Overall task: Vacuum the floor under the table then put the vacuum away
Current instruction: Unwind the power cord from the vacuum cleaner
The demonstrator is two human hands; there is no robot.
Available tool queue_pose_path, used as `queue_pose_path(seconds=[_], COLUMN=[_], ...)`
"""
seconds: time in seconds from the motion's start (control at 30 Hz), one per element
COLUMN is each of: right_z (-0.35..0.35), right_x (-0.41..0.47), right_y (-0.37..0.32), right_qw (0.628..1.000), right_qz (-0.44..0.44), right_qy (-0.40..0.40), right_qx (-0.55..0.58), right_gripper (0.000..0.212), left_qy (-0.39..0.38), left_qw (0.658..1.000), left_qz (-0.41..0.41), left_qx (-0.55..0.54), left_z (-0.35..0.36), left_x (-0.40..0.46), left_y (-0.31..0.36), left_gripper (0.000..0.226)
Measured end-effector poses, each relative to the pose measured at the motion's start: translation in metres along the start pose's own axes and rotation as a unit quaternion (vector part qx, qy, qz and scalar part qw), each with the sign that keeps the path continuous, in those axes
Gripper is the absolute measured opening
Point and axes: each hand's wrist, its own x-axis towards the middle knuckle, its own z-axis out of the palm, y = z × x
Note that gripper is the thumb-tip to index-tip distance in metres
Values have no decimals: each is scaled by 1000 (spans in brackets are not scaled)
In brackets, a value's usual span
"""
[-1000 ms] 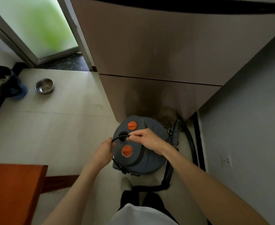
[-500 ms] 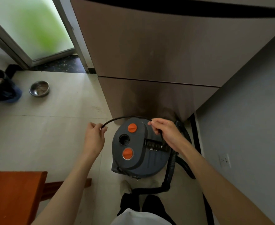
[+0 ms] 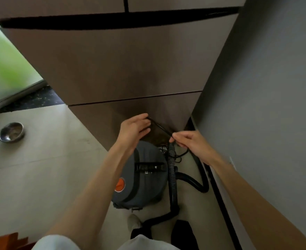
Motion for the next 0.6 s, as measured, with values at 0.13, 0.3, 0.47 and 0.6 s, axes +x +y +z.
queue_pose_path(seconds=[0.13,0.3,0.47,0.6], right_z=[-39,-108,-165,-203], right_x=[-11,-23,-24,-6], right_y=[34,81,121,146], right_qw=[999,994,972,880], right_qz=[21,62,165,250], right_qy=[-9,-47,-4,51], right_qx=[35,72,165,400], right_gripper=[27,33,30,64], left_qy=[-26,-22,-87,-116], left_qw=[947,950,991,977], left_qz=[-143,-166,-101,-95], left_qx=[-288,-264,-32,153], left_z=[63,149,217,227], left_x=[20,54,60,54], left_y=[-2,-25,-55,-100], left_gripper=[15,24,19,20])
